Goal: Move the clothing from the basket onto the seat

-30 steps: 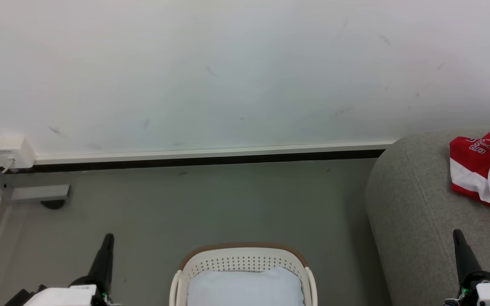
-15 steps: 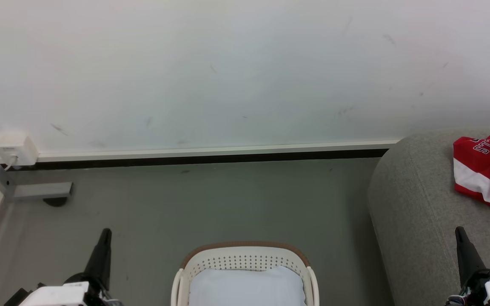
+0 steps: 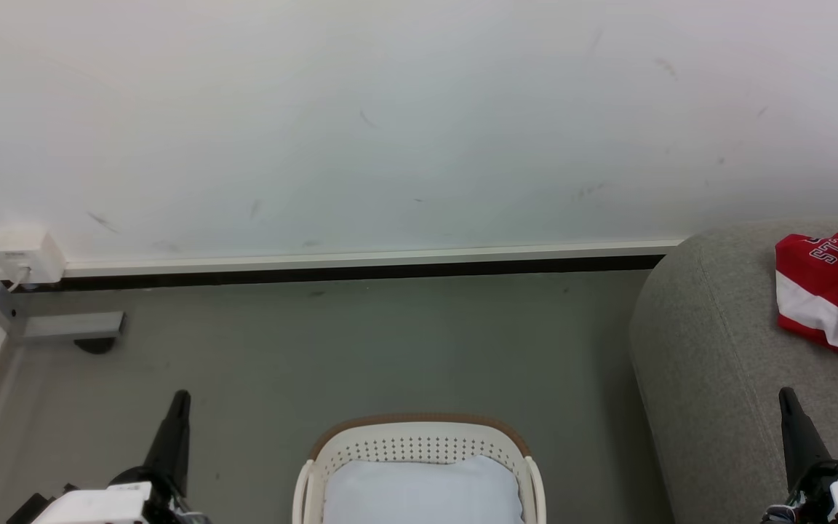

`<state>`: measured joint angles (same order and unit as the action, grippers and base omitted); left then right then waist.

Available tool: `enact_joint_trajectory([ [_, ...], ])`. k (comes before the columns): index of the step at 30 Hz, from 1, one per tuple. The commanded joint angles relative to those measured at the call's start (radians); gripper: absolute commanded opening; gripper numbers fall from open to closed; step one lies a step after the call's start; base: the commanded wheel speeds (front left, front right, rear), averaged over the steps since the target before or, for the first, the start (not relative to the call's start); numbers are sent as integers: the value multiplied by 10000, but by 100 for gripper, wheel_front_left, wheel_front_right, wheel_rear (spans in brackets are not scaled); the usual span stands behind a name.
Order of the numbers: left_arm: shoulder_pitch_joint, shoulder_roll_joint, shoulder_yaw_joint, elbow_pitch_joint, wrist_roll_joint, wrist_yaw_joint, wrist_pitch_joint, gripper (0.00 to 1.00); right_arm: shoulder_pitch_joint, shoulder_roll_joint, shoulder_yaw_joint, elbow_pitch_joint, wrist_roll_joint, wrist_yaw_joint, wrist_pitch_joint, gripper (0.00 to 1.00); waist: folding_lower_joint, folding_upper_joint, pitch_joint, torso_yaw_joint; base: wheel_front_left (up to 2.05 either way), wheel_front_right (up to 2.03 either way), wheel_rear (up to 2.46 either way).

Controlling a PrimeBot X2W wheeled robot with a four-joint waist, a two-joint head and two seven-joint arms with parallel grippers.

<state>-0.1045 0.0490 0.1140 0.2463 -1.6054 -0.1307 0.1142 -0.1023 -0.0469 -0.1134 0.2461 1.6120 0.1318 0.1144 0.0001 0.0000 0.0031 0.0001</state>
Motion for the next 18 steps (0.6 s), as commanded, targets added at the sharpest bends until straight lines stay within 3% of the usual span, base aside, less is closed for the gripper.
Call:
enact_joint_trajectory([
  [1,-91,17,29,-29,-134,-20,39,0,-119,-62,-36,-46,17,-21,34,0,-1,0,0,-1,0,0,0],
  [18,-90,17,27,-31,-135,-20,37,0,-118,-62,-34,-46,18,-21,33,0,-1,0,0,-1,0,0,0],
])
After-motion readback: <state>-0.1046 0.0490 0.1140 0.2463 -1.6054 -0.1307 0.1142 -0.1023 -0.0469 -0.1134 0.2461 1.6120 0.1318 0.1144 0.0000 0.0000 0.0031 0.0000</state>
